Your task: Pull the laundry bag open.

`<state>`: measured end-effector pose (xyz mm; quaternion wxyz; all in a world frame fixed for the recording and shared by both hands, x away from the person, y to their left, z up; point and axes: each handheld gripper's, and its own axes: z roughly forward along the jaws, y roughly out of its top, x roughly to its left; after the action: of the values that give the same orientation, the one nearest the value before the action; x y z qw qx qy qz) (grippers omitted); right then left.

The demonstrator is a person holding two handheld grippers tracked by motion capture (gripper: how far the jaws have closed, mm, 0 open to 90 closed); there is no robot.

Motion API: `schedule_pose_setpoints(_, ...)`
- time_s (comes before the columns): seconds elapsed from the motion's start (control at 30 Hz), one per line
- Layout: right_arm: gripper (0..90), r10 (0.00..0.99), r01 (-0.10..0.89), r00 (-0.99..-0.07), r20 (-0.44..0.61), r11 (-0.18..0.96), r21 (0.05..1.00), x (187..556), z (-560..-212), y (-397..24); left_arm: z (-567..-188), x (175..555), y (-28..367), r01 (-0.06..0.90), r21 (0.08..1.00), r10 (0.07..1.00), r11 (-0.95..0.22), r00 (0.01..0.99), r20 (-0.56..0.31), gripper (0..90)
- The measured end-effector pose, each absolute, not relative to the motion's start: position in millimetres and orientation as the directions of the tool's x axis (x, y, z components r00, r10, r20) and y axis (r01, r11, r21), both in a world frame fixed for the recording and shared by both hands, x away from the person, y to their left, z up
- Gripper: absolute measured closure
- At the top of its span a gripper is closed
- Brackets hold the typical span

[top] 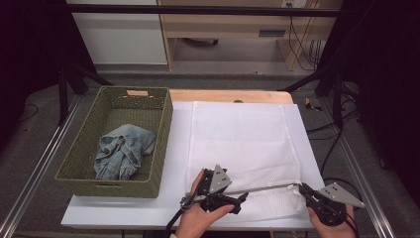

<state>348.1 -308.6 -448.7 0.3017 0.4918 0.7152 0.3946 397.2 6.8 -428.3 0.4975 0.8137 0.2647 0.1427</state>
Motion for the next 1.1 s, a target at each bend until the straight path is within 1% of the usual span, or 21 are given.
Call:
schedule_pose_setpoints(0.17,83.9,0.942,0.468,-0.336,-0.016,0.182,0.865,346,-448,-309,-426,396,-23,0.256,0.892,0.525,-0.373,0.851,-0.024,10.0)
schedule_pose_setpoints(0.27,83.9,0.941,0.465,-0.337,-0.017,0.182,0.866,346,-448,-310,-427,395,-38,0.239,0.896,0.500,-0.375,0.866,-0.021,12.0)
schedule_pose_setpoints(0.37,83.9,0.941,0.463,-0.338,-0.014,0.179,0.868,346,-448,-310,-429,394,-50,0.223,0.895,0.476,-0.385,0.879,-0.014,16.3)
schedule_pose_setpoints(0.43,83.9,0.941,0.458,-0.337,-0.011,0.174,0.871,345,-448,-310,-431,392,-57,0.217,0.897,0.469,-0.386,0.883,-0.012,20.7)
schedule_pose_setpoints(0.7,83.9,0.942,0.454,-0.336,-0.008,0.169,0.875,344,-448,-311,-439,386,-79,0.189,0.891,0.422,-0.413,0.906,0.003,31.9)
schedule_pose_setpoints(0.83,83.9,0.942,0.453,-0.336,-0.010,0.171,0.875,343,-447,-311,-441,386,-87,0.179,0.887,0.409,-0.425,0.913,0.012,40.0)
schedule_pose_setpoints(0.87,83.9,0.941,0.449,-0.339,-0.015,0.176,0.876,343,-447,-311,-441,386,-90,0.175,0.888,0.405,-0.425,0.914,0.013,45.2)
schedule_pose_setpoints(0.9,83.9,0.941,0.449,-0.339,-0.015,0.176,0.876,343,-447,-311,-441,386,-92,0.170,0.888,0.402,-0.428,0.915,0.019,45.2)
schedule_pose_setpoints(1.0,83.9,0.940,0.443,-0.340,-0.018,0.177,0.879,343,-446,-311,-442,388,-99,0.157,0.890,0.398,-0.428,0.917,0.029,53.2)
schedule_pose_setpoints(1.1,83.9,0.940,0.441,-0.340,-0.015,0.173,0.880,342,-446,-311,-444,390,-107,0.162,0.882,0.382,-0.443,0.924,0.023,57.3)
